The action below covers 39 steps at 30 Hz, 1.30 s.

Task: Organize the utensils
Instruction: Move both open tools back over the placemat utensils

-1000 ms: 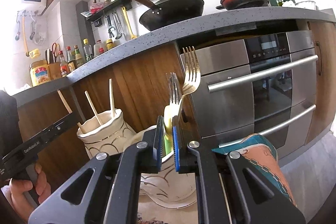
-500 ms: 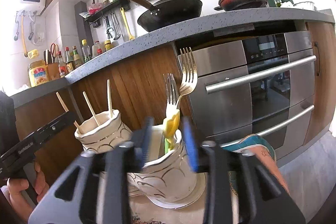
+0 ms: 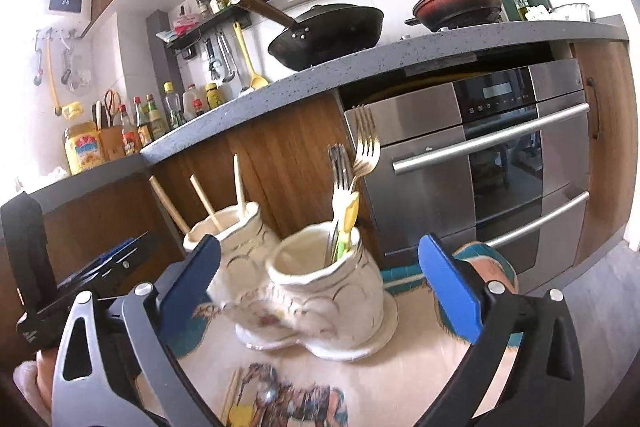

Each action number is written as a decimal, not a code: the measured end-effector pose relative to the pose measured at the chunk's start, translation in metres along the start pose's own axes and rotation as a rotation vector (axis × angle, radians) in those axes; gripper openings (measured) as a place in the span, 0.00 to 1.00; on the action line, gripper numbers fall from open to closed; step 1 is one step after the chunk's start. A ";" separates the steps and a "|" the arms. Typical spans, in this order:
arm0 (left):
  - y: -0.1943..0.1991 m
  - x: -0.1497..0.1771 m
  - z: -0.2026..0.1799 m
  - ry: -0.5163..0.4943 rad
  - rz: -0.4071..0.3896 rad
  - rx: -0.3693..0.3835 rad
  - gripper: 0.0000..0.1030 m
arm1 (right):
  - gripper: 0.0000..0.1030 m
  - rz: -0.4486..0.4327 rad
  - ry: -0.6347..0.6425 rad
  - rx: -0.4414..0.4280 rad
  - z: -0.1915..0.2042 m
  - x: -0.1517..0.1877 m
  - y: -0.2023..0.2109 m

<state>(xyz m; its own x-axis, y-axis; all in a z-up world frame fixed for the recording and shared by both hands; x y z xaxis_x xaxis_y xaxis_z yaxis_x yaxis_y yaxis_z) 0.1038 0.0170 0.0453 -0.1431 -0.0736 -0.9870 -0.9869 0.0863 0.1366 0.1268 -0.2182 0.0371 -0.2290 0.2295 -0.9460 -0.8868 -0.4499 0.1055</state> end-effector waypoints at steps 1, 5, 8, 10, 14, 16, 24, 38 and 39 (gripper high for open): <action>0.005 0.001 0.001 -0.002 0.007 -0.012 0.89 | 0.95 0.002 0.007 0.002 0.003 0.002 0.004; 0.024 0.011 0.004 0.027 0.039 -0.022 0.90 | 0.95 0.027 0.012 0.005 0.009 0.012 0.016; 0.034 0.021 0.005 0.031 0.074 -0.036 0.91 | 0.95 0.057 0.004 0.001 0.011 0.021 0.020; 0.039 0.027 0.004 0.028 0.099 -0.047 0.91 | 0.95 0.080 0.007 0.003 0.013 0.029 0.023; 0.047 0.041 0.000 0.032 0.154 -0.044 0.91 | 0.95 0.111 0.001 0.008 0.014 0.040 0.028; 0.048 0.049 -0.004 0.023 0.190 -0.044 0.91 | 0.95 0.127 0.000 0.009 0.015 0.045 0.030; 0.038 0.092 -0.022 -0.029 0.440 -0.041 0.89 | 0.95 0.157 0.015 0.012 0.014 0.054 0.025; 0.023 0.121 -0.038 -0.095 0.598 -0.030 0.57 | 0.95 0.172 0.012 -0.010 0.012 0.055 0.023; 0.020 0.121 -0.041 -0.110 0.605 -0.033 0.56 | 0.95 0.173 0.012 -0.011 0.013 0.055 0.023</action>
<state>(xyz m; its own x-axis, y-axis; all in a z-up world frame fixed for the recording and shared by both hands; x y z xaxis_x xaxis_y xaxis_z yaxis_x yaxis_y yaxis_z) 0.0632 -0.0310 -0.0678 -0.6718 0.0821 -0.7362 -0.7349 0.0502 0.6763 0.0889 -0.2049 -0.0089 -0.3728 0.1374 -0.9177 -0.8304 -0.4908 0.2639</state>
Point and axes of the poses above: each gripper's, at about its wrist camera, not at the fingertips, and y roughly against the way its jaws point, z to its left, x to its underside, the point moved 1 cm from there along -y, roughly the way its jaws point, and after that the axes turned 6 degrees about -z, right-handed, at the moved point
